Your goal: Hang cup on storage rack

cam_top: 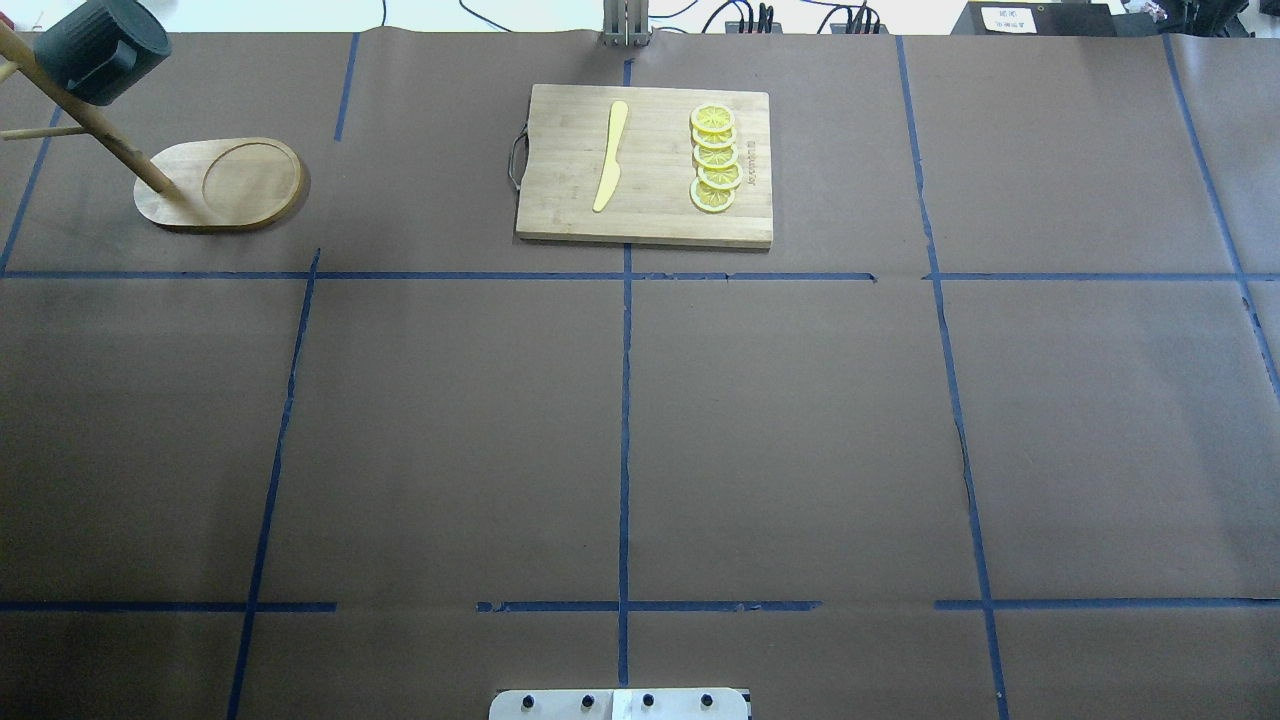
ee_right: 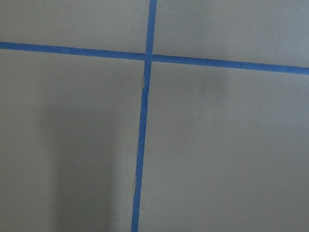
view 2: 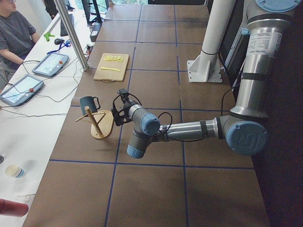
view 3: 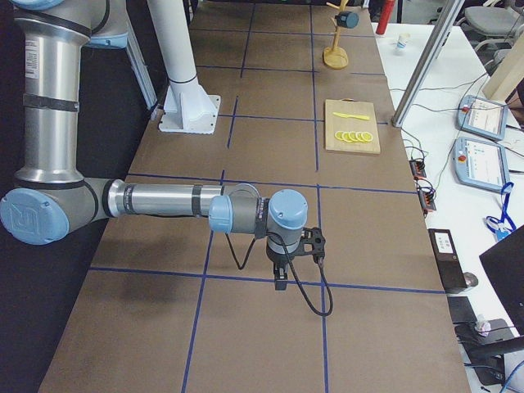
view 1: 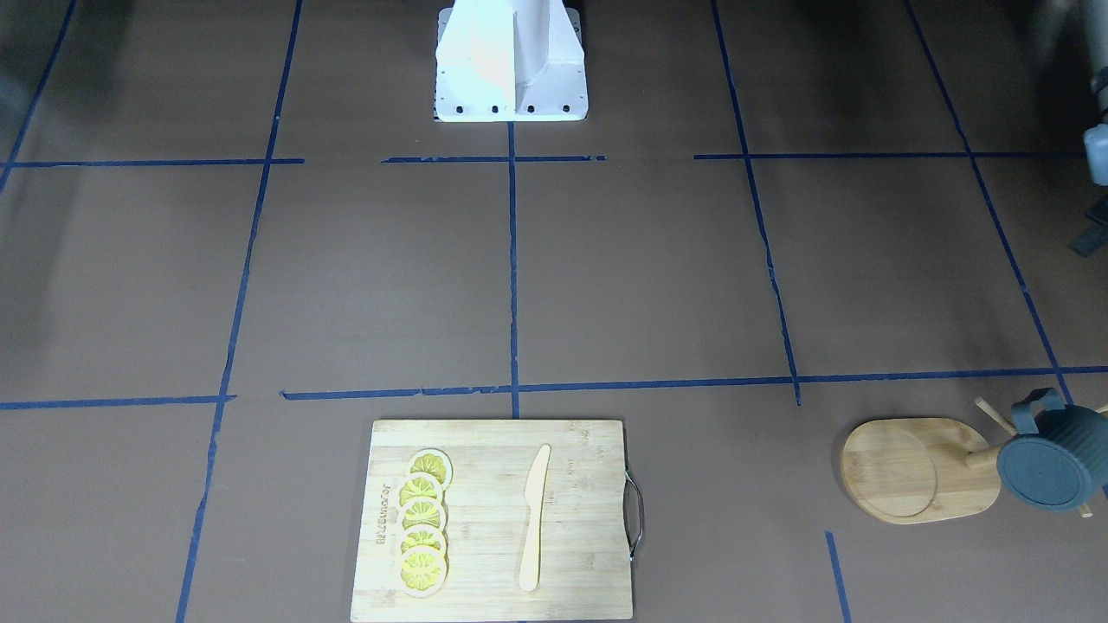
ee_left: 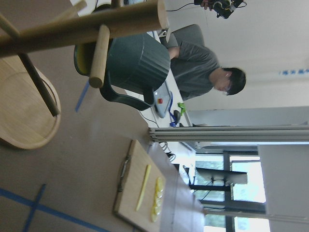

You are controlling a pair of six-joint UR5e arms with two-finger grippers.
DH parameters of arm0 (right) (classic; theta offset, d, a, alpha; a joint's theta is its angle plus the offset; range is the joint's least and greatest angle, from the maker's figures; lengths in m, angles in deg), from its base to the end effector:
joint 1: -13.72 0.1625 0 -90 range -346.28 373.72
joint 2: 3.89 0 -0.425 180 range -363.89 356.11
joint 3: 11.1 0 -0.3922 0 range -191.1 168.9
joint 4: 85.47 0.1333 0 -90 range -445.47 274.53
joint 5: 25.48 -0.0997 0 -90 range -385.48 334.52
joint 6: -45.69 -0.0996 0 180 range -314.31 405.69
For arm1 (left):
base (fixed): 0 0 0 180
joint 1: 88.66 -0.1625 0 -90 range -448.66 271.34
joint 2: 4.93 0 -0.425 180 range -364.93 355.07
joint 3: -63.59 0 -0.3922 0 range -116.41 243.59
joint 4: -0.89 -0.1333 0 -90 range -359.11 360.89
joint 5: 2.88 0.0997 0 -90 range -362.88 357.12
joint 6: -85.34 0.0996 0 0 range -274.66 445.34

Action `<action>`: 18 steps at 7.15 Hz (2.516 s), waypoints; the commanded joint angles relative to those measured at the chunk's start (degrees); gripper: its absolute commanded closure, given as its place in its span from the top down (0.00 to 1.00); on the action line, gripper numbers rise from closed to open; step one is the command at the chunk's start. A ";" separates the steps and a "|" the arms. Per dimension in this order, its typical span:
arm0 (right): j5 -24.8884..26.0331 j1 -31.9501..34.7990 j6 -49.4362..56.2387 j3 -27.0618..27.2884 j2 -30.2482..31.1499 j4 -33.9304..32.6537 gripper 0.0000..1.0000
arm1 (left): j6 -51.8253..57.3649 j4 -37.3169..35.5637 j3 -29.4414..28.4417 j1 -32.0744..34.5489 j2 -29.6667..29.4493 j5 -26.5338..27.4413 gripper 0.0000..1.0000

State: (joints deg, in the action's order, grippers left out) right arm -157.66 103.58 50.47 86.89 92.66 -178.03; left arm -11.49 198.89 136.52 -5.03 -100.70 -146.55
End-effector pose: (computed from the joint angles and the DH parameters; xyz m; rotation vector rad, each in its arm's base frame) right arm 0.0653 -0.4420 0.6506 0.0112 -0.7365 -0.0748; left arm -0.0001 -0.4773 0.5563 0.4056 1.6059 -0.4156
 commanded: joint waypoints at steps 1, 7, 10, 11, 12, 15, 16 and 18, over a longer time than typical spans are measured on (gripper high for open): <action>0.08 0.06 0.05 0.01 0.04 0.01 1.00 | 30.07 -11.88 -0.16 3.82 0.05 -4.34 1.00; 0.09 0.06 -0.30 -0.08 0.12 -0.07 1.00 | 96.82 -43.25 0.19 4.44 0.06 25.20 1.00; 0.09 0.06 -0.12 0.09 0.12 0.01 1.00 | 111.05 -66.31 1.50 4.70 -0.73 39.51 1.00; 0.09 -0.03 -0.12 0.01 0.12 0.01 1.00 | 110.80 -82.17 4.90 4.70 -1.78 39.34 1.00; 0.09 0.06 -0.21 0.09 0.12 0.01 1.00 | 110.28 -94.69 9.38 4.96 -1.88 38.99 1.00; 0.09 -0.03 -0.56 -0.08 0.12 0.01 1.00 | 95.62 -109.93 13.89 7.24 2.22 12.25 1.00; 0.00 -0.03 -0.82 -0.08 0.12 -0.07 1.00 | 94.90 -110.10 15.38 7.34 3.47 10.62 1.00; 0.09 -0.03 -0.22 -0.08 0.12 0.01 1.00 | 94.98 -109.84 16.98 7.08 4.71 10.07 1.00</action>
State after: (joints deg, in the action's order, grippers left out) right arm -157.60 103.58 49.83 86.82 92.79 -178.04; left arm 83.68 89.05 152.70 2.15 -96.63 -135.88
